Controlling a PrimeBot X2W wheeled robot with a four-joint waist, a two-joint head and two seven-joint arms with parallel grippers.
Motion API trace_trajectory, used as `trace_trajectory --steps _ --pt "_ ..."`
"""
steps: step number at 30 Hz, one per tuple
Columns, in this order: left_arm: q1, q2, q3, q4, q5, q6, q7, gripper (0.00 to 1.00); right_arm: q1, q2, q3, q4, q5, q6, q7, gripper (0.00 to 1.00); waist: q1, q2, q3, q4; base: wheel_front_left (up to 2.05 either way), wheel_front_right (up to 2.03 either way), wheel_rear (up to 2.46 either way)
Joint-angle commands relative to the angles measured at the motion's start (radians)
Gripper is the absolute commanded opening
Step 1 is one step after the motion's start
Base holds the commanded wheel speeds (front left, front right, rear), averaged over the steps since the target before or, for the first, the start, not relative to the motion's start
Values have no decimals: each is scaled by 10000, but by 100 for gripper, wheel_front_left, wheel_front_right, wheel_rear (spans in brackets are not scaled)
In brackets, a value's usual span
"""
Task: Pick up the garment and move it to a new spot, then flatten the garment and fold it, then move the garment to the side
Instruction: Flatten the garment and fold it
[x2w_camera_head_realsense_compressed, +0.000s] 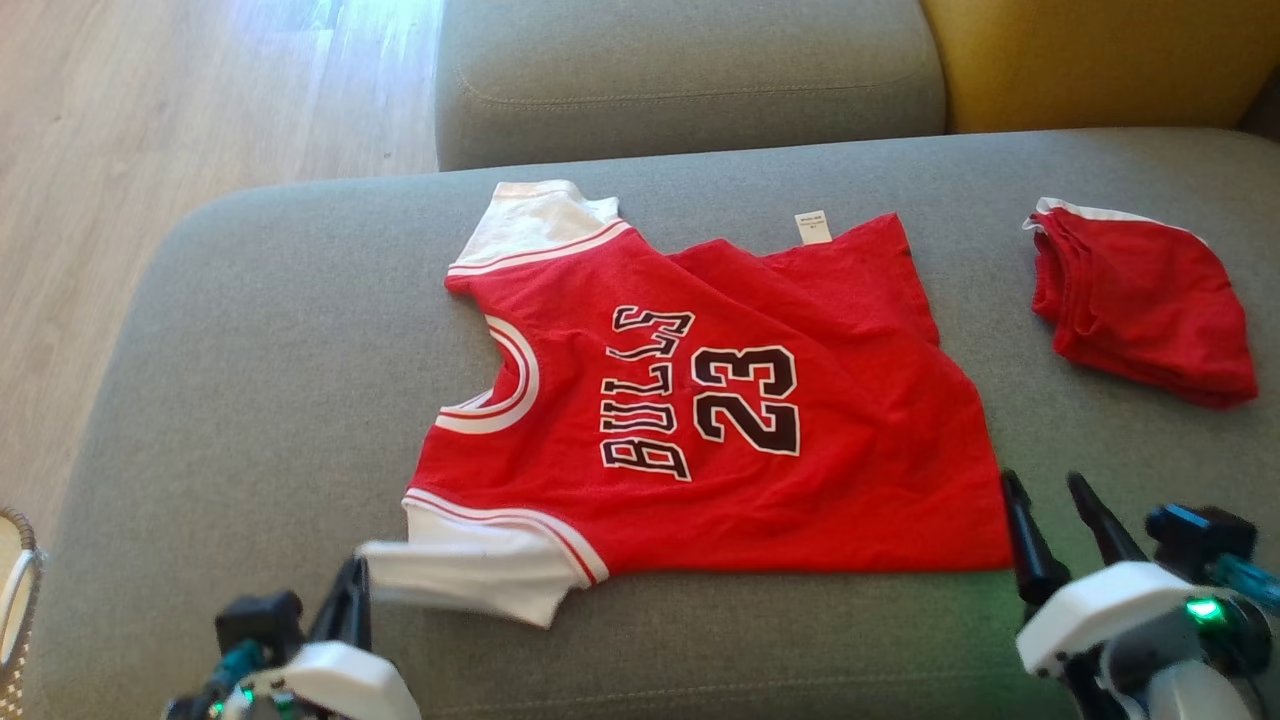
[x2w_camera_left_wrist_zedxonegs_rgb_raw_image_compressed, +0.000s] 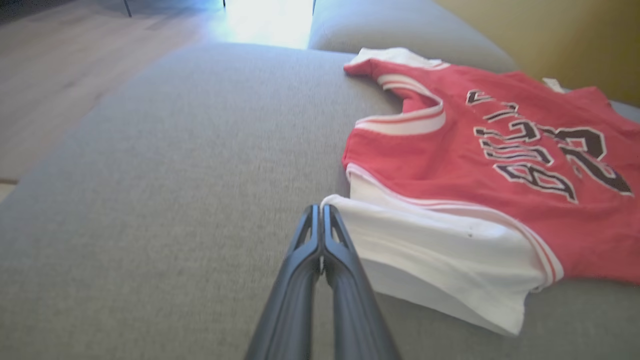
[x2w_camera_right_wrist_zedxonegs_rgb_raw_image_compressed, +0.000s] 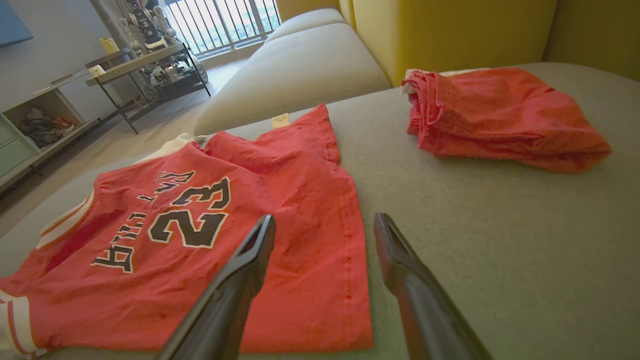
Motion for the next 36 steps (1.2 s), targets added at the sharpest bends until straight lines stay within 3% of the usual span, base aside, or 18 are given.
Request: trace_trajectory --steps 1,10,27,28,29,30,36 --pt "-334 217 435 -454 90 117 -190 0 -253 -81 95 -206 55 -4 -9 100 -1 0 -1 14 0 0 0" --pt "271 216 898 -2752 492 454 -206 0 -413 -81 -176 1369 499 -4 -91 100 -1 0 68 45 0 0 0" --pt "414 59 633 -3148 751 321 -208 0 -2329 -81 1063 5830 2856 -4 -1181 100 -1 0 105 336 0 0 0" --pt "403 63 620 -3153 757 313 -208 0 -2455 -81 1235 6013 3000 -4 -1228 92 -1 0 105 363 0 0 0" --pt "394 70 612 -3159 762 307 -208 0 -2562 -81 1381 6188 3109 -4 -1285 27 -1 0 104 384 0 0 0" --pt "387 80 610 -3168 765 307 -208 0 -2658 -81 1524 6342 3176 -4 -1349 0 -1 0 100 402 0 0 0" --pt "422 109 715 -3269 698 359 -208 0 -3045 -81 2153 6608 3213 -4 -1621 0 -1 0 34 414 0 0 0"
